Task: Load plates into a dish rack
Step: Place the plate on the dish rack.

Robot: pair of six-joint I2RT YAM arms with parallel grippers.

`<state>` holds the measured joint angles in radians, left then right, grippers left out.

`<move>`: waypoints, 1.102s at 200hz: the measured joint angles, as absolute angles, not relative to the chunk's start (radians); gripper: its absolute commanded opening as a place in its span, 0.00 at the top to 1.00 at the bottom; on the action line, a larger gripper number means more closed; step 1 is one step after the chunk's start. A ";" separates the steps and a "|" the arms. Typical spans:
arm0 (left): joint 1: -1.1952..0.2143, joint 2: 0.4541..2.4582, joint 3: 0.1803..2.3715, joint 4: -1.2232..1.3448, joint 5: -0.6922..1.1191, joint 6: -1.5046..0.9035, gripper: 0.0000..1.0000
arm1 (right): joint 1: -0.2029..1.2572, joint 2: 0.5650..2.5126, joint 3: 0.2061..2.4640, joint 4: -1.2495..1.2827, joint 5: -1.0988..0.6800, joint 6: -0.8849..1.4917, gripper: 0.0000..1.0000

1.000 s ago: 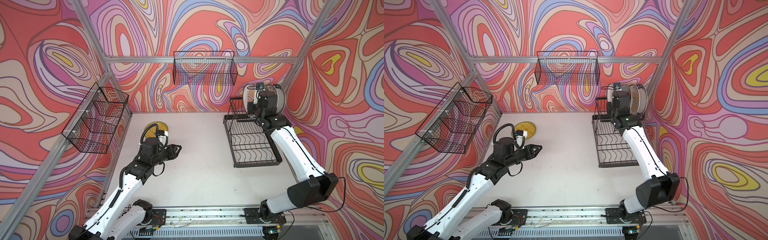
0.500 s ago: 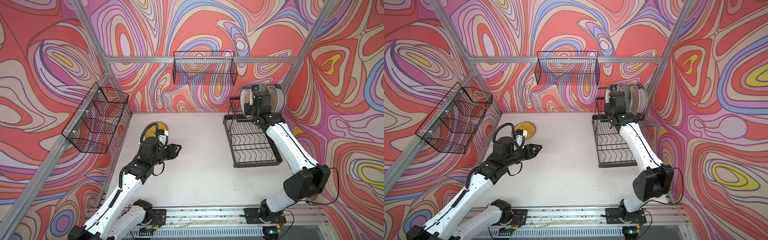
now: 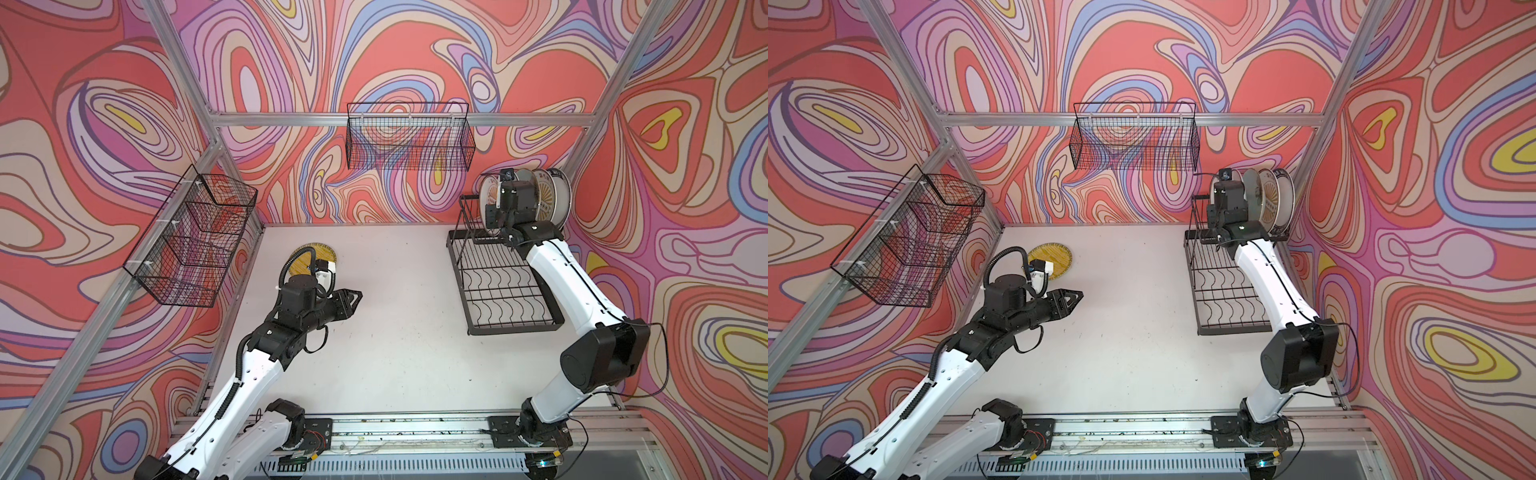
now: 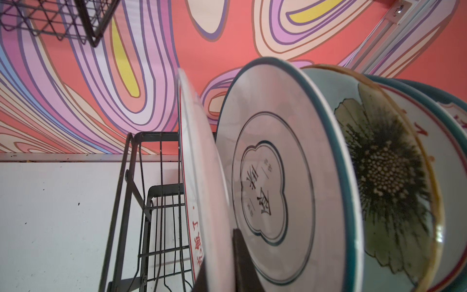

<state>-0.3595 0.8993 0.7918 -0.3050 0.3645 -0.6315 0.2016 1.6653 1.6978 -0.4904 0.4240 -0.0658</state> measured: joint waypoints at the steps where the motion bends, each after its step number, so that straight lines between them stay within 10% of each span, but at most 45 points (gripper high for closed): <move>1: -0.359 0.899 0.792 -0.305 0.364 -0.632 0.65 | 0.202 1.666 1.698 -0.490 0.424 -0.066 1.00; 104: -0.360 0.890 0.792 -0.313 0.354 -0.620 0.65 | 0.198 1.717 1.732 -0.496 0.438 -0.049 1.00; 220: -0.360 0.900 0.792 -0.318 0.354 -0.620 0.65 | 0.195 1.720 1.736 -0.498 0.439 -0.042 0.70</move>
<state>-0.3595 0.9001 0.7918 -0.3183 0.3538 -0.6205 0.1947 1.7199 1.7355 -0.4984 0.4393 -0.0418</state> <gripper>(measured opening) 0.352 0.273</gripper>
